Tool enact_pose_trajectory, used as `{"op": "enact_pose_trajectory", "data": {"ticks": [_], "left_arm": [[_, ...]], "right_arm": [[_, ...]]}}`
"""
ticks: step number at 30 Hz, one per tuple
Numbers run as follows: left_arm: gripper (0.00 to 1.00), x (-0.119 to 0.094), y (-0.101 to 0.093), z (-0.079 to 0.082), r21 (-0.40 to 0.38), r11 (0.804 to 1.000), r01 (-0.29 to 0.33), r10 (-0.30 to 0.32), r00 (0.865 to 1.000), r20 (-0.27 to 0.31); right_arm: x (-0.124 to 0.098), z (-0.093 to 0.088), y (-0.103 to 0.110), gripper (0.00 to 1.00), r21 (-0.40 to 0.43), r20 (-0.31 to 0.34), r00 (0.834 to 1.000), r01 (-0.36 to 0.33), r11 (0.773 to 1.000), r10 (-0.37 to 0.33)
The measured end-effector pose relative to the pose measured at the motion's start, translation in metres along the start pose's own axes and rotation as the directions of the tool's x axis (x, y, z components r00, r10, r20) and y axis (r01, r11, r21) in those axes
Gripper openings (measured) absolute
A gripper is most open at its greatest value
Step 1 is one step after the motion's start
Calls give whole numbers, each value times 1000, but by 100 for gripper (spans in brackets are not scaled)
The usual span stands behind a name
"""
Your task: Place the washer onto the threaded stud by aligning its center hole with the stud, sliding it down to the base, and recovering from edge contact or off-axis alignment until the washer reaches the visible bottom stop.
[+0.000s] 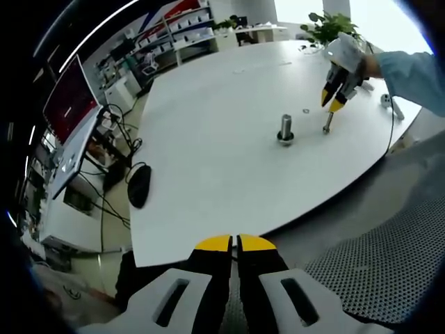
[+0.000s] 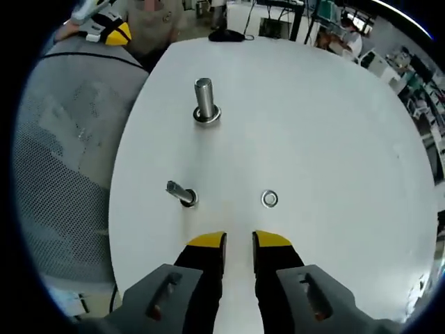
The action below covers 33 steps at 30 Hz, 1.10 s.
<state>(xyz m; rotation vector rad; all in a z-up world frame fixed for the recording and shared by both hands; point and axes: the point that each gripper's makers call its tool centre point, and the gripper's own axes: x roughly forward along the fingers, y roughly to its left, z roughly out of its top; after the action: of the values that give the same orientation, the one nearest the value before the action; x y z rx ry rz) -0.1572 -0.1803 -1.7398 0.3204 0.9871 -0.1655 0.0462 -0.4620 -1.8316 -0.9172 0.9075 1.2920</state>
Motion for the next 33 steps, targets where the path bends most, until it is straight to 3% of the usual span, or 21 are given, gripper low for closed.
{"op": "enact_pose_trajectory", "data": {"ticks": [14,20,30,33], "left_arm": [[0,1,-1,-3,3,1000,2,-2,1000,-21],[0,1,0,-4,1,1000,2,-2,1000,-22],[0,1,0,-3,-3,1000,1,-1,1000,-17],[0,1,0,-4,1,1000,1,-1,1000,-24]], "right_arm": [[22,7,-28,25,-21,-85,996,-24,999,23],[27,6,-24,26,-3,-110,992,-60,998,60],[26,7,-23,25,-46,-108,993,-53,998,48],[26,7,-25,25,-11,-82,995,-53,999,52]]}}
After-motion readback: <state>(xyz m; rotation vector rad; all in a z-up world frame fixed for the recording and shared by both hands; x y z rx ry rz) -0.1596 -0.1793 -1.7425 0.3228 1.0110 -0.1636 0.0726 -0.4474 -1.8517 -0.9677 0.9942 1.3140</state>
